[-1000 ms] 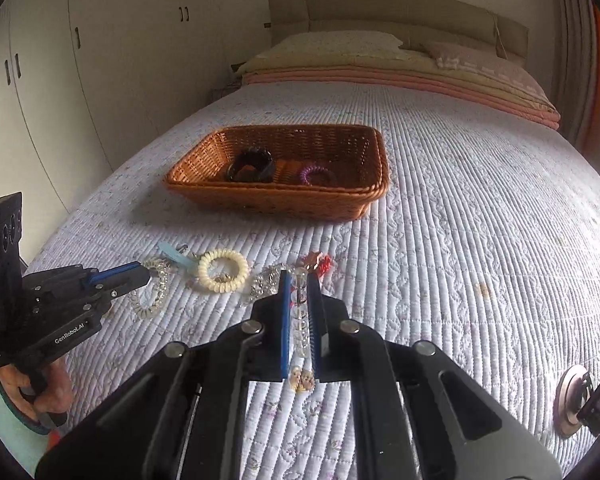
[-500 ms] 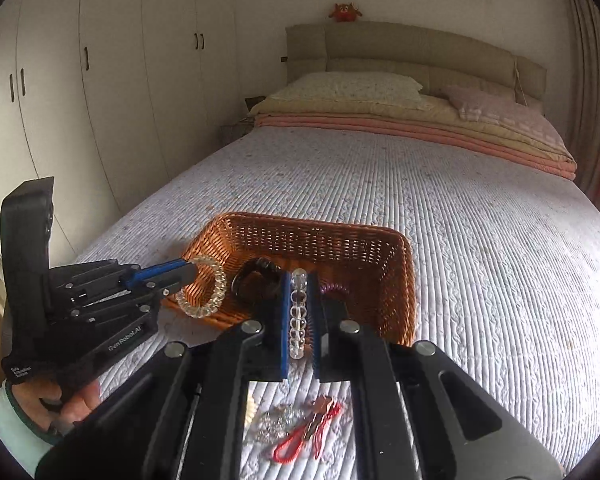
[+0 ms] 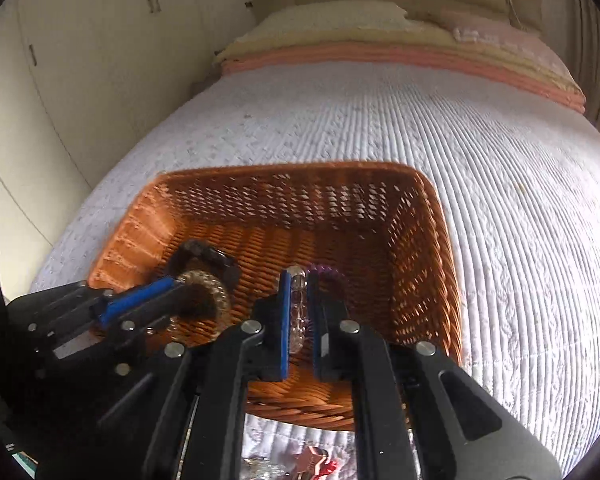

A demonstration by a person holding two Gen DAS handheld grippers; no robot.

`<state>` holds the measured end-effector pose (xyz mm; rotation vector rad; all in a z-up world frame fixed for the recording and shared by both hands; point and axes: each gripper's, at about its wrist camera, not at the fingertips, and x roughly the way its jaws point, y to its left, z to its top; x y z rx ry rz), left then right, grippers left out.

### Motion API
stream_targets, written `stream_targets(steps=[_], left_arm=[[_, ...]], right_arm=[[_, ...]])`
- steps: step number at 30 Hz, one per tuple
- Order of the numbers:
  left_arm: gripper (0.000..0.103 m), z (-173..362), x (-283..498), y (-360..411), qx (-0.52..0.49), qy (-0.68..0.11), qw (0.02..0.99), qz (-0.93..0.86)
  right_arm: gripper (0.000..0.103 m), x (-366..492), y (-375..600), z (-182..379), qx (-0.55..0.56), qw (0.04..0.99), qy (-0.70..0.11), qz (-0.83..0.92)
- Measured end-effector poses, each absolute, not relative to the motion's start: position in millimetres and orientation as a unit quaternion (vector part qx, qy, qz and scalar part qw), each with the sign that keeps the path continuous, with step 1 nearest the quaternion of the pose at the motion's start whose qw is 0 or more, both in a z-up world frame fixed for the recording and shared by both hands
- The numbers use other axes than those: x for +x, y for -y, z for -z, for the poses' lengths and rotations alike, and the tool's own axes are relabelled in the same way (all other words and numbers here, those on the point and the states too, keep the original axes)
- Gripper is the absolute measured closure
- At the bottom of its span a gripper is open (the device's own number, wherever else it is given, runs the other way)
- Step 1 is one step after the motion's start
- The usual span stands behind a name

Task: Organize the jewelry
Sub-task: 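Carry both bracelets into the basket and open both grippers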

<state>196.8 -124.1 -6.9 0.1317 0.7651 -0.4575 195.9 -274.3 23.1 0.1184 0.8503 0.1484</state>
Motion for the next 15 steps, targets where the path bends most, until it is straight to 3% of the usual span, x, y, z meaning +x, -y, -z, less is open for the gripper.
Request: stream_targets(steps=[6,8,9,10,11,13,15], left_arm=[[0.094,15,197,127,0.064,-0.377,0.897,0.224],[0.086,13,194,125,0.060,-0.373,0.897,0.228],[0.080,11,191,124,0.057,-0.369,0.898,0.233],[0.068,8,189,122,0.054,-0.365,0.899,0.237],[0.062,3,184,119,0.051,-0.355,0.902,0.240],[0.059,-8,172,113,0.047,-0.339,0.907,0.247],[0.055,-22,159,106,0.044,-0.323,0.911,0.253]], right_arm=[[0.096,191,285,-11,0.069,0.907,-0.411,-0.060],[0.096,187,288,-11,0.077,0.906,-0.412,-0.061],[0.093,186,291,-12,0.085,0.906,-0.411,-0.061],[0.089,183,294,-14,0.091,0.906,-0.409,-0.055],[0.078,180,297,-16,0.092,0.909,-0.405,-0.046],[0.056,169,304,-26,0.098,0.917,-0.384,-0.041],[0.052,154,309,-42,0.106,0.925,-0.363,-0.049]])
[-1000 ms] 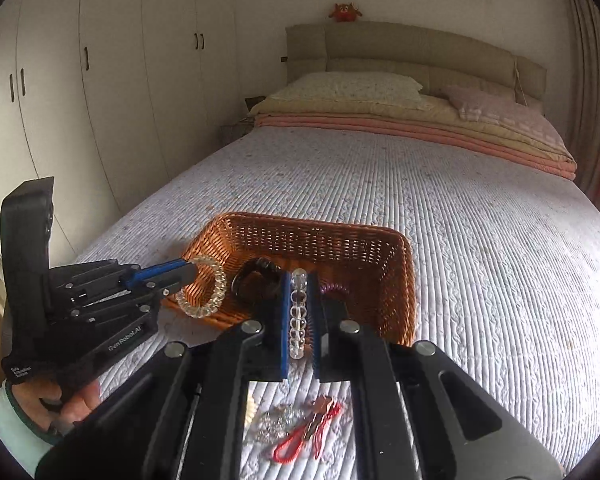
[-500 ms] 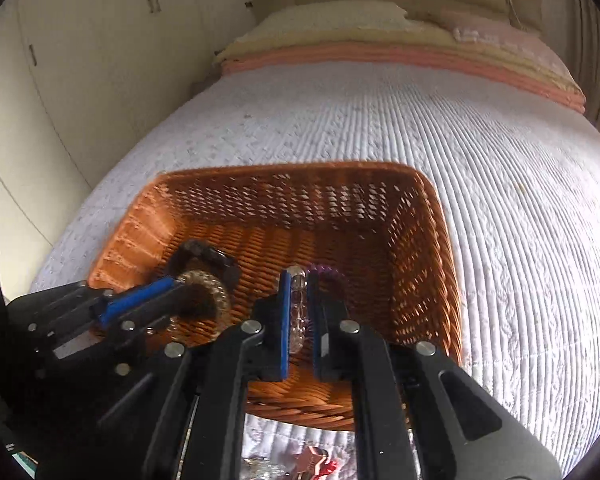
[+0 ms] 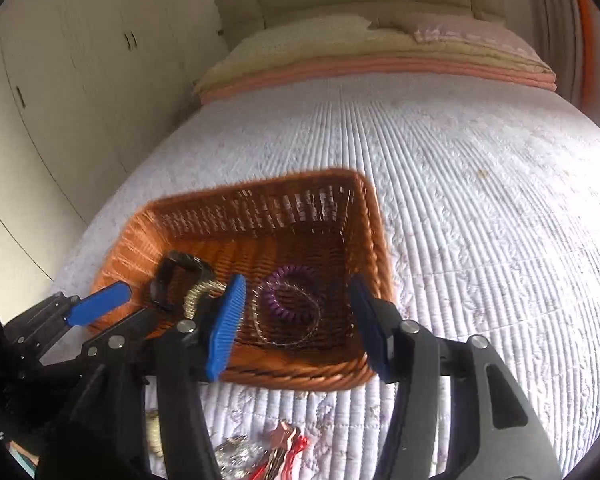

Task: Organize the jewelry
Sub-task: 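Carry both bracelets into the basket and open both grippers, then grasp the silver hair clip with the left gripper while the right grasps the cream coil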

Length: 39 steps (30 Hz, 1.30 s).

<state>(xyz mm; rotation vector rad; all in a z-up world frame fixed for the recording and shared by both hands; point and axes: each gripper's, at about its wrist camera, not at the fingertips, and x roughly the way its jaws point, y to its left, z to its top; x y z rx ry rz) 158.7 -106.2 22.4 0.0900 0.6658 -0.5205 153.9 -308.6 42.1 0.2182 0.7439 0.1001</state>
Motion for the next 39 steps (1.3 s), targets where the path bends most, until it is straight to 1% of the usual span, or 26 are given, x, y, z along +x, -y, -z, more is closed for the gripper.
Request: stream_targets(steps=[1,2,7,10,13,17,22,26,27,28,30,32,36,39], left_arm=[[0.050,-29,153,102,0.041,-0.315,0.914,0.254],[0.048,-39,146,95,0.035,-0.305,0.917,0.253],[0.048,-82,106,54,-0.008,-0.260,0.932,0.254],[0.048,-93,84,36,-0.020,-0.247,0.936,0.249],[0.048,-92,63,19,-0.023,-0.245,0.940,0.237],[0.049,-72,50,-1,-0.033,-0.264,0.936,0.229],[0.050,-28,48,-13,-0.039,-0.312,0.923,0.220],[0.055,15,56,-8,-0.024,-0.366,0.904,0.218],[0.055,24,59,-7,-0.021,-0.377,0.900,0.219],[0.055,32,63,-4,-0.018,-0.387,0.895,0.220],[0.058,47,72,5,0.000,-0.411,0.887,0.211],[0.066,58,79,13,0.014,-0.428,0.880,0.204],[0.066,62,83,20,0.021,-0.429,0.880,0.202],[0.069,62,84,24,0.028,-0.431,0.880,0.195]], right_arm=[[0.052,147,310,-50,0.106,0.927,-0.356,-0.052],[0.052,138,309,-58,0.102,0.930,-0.348,-0.054],[0.052,92,295,-94,0.064,0.947,-0.308,-0.063],[0.052,69,285,-102,0.054,0.951,-0.295,-0.074],[0.052,52,277,-99,0.046,0.953,-0.289,-0.074],[0.052,37,273,-81,0.059,0.948,-0.302,-0.084],[0.052,31,275,-48,0.072,0.936,-0.334,-0.082],[0.053,30,282,-23,0.090,0.927,-0.357,-0.071],[0.056,29,284,-17,0.095,0.924,-0.363,-0.069],[0.064,28,287,-11,0.098,0.922,-0.368,-0.071],[0.066,28,287,2,0.107,0.916,-0.380,-0.074],[0.066,28,285,11,0.104,0.912,-0.392,-0.069],[0.066,30,288,17,0.115,0.910,-0.393,-0.070],[0.066,29,284,18,0.108,0.909,-0.395,-0.073]])
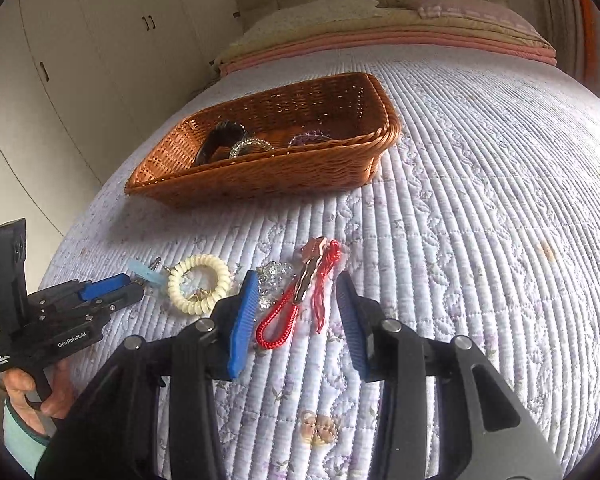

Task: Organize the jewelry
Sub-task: 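Grasp the silver hair clip with the left gripper while the right grasps the cream coil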

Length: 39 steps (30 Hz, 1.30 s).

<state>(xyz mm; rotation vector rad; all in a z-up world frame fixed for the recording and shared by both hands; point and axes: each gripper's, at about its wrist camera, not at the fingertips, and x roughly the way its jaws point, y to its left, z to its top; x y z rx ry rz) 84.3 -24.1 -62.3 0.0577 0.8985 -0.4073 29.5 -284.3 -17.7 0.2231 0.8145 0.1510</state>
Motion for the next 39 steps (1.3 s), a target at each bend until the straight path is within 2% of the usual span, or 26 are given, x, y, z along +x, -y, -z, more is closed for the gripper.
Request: stream_targets(steps=[4,12,17,25,27,39], left_arm=[[0.070,63,85,27,0.031,-0.429,0.882,0.192],[0.076,62,87,23,0.017,-0.428,0.883,0.191],[0.081,63,84,21,0.016,-0.424,0.886,0.189],[0.082,62,78,16,0.001,-0.421,0.887,0.192],[0.082,61,71,12,-0.008,-0.417,0.889,0.191],[0.082,50,39,-30,-0.066,-0.397,0.900,0.169]], right_arm=[[0.066,38,273,16,0.093,0.909,-0.397,-0.083],[0.066,71,231,20,0.054,0.897,-0.424,-0.110],[0.080,87,218,34,0.036,0.885,-0.450,-0.112],[0.081,92,204,39,0.011,0.878,-0.464,-0.116],[0.092,89,204,39,0.011,0.876,-0.466,-0.123],[0.093,37,204,28,0.035,0.880,-0.449,-0.149]])
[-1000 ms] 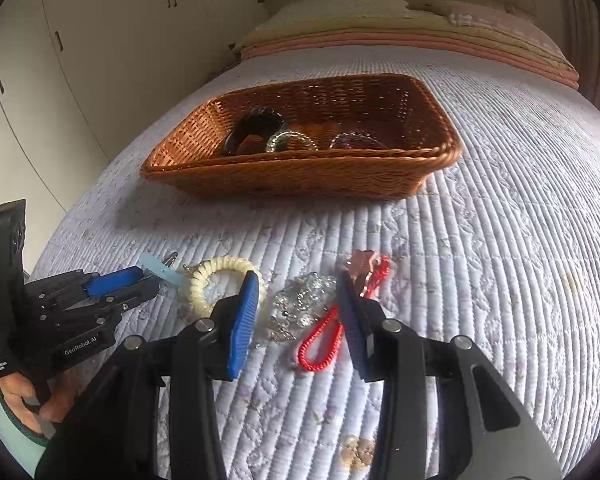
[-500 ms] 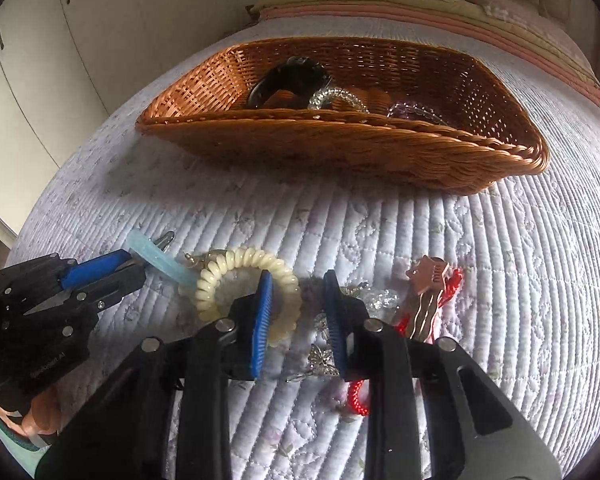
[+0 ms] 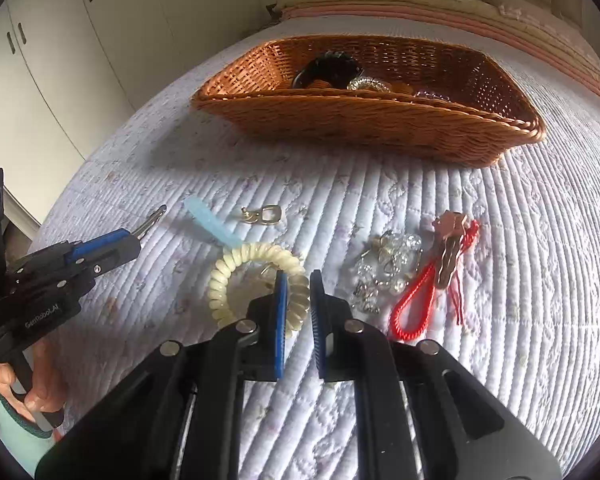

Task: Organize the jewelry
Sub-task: 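Grasp the silver hair clip with the left gripper while the right grasps the cream coil, then carry clip and cream coil into the basket and open both grippers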

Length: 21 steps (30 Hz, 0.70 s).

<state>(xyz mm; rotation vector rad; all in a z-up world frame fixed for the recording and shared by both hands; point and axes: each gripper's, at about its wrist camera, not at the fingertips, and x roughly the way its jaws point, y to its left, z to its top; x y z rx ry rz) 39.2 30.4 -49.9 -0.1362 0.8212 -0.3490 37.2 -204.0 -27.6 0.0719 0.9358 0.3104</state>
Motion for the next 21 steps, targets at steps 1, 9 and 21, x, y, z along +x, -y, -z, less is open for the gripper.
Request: stream_targets(steps=[1,9,21], left_arm=[[0.082,48,37,-32,-0.068,-0.394,0.901,0.168],[0.082,16,22,-31,-0.070,-0.350,0.918,0.175],[0.082,-58,71,9,-0.060,-0.275,0.940,0.192]], right_arm=[[0.093,33,205,25,0.038,0.884,-0.442,-0.147],[0.093,16,229,-22,0.072,0.914,-0.378,-0.127],[0.093,69,267,-84,0.084,0.944,-0.313,-0.061]])
